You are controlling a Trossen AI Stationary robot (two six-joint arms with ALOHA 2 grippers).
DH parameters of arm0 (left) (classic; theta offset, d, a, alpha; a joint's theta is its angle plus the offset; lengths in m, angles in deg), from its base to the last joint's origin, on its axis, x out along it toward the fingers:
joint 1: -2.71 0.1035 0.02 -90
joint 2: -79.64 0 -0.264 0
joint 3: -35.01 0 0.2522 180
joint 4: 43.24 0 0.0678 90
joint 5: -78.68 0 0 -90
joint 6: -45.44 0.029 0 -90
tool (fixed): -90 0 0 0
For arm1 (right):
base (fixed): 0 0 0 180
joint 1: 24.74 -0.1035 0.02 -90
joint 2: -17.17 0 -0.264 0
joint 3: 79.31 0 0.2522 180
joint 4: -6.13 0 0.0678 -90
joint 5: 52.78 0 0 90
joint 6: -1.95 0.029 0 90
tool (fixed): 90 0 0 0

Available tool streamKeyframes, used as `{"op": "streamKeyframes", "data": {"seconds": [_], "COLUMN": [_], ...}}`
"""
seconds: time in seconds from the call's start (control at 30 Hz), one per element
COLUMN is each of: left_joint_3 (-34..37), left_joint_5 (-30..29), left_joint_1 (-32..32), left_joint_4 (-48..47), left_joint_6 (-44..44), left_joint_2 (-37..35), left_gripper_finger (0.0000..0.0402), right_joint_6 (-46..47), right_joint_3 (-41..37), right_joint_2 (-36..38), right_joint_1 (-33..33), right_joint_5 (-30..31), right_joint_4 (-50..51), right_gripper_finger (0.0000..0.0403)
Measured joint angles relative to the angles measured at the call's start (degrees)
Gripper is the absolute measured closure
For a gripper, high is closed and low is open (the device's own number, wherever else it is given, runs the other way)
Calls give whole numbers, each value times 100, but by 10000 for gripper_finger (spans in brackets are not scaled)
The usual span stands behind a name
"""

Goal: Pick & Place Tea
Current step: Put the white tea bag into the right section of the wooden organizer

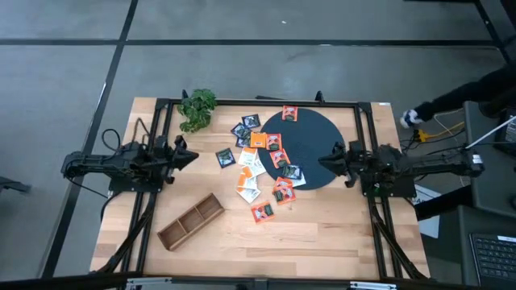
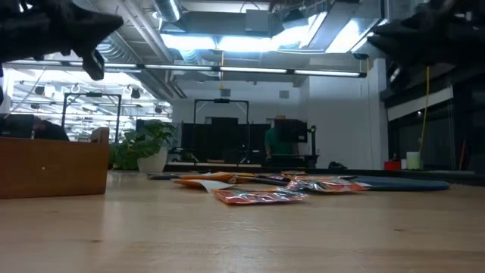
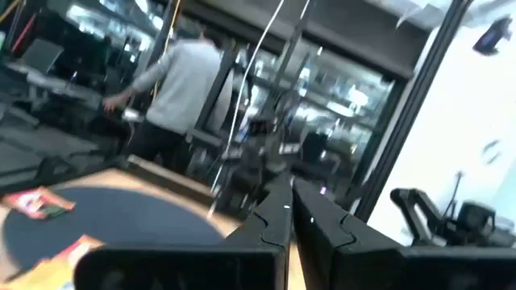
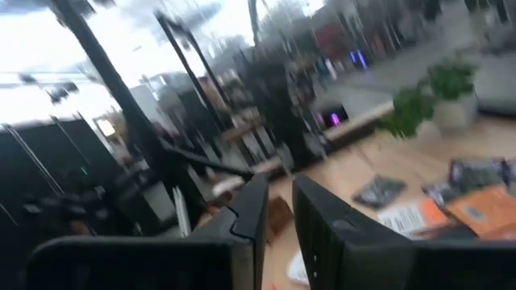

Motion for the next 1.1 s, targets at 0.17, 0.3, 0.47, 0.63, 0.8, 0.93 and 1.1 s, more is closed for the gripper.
{"op": "streamKeyframes", "data": {"seconds": [0.17,0.3,0.47,0.63,0.8,0.93,1.1], "left_joint_3": [1,0,-166,-639,-992,-1125,-1327], "left_joint_5": [0,6,137,-112,-338,-644,-1047], "left_joint_1": [0,4,-2,0,4,5,4], "left_joint_4": [299,315,-436,-1337,-1517,-1556,-1560], "left_joint_6": [-16,152,278,849,1734,1785,1986], "left_joint_2": [2,2,307,1251,2237,2976,3820], "left_gripper_finger": [393,393,386,374,352,326,287], "right_joint_6": [-710,-1751,-2115,-2542,-2515,-2231,-1577], "right_joint_3": [911,1618,2603,3557,3821,3654,3468], "right_joint_2": [-1545,-2526,-3387,-4087,-4435,-4547,-4608], "right_joint_1": [-113,-142,-142,-135,-137,-135,-109], "right_joint_5": [-331,-1003,-1122,-303,92,589,1224], "right_joint_4": [77,128,1367,3351,4208,4232,4125], "right_gripper_finger": [340,340,340,340,340,340,340]}}
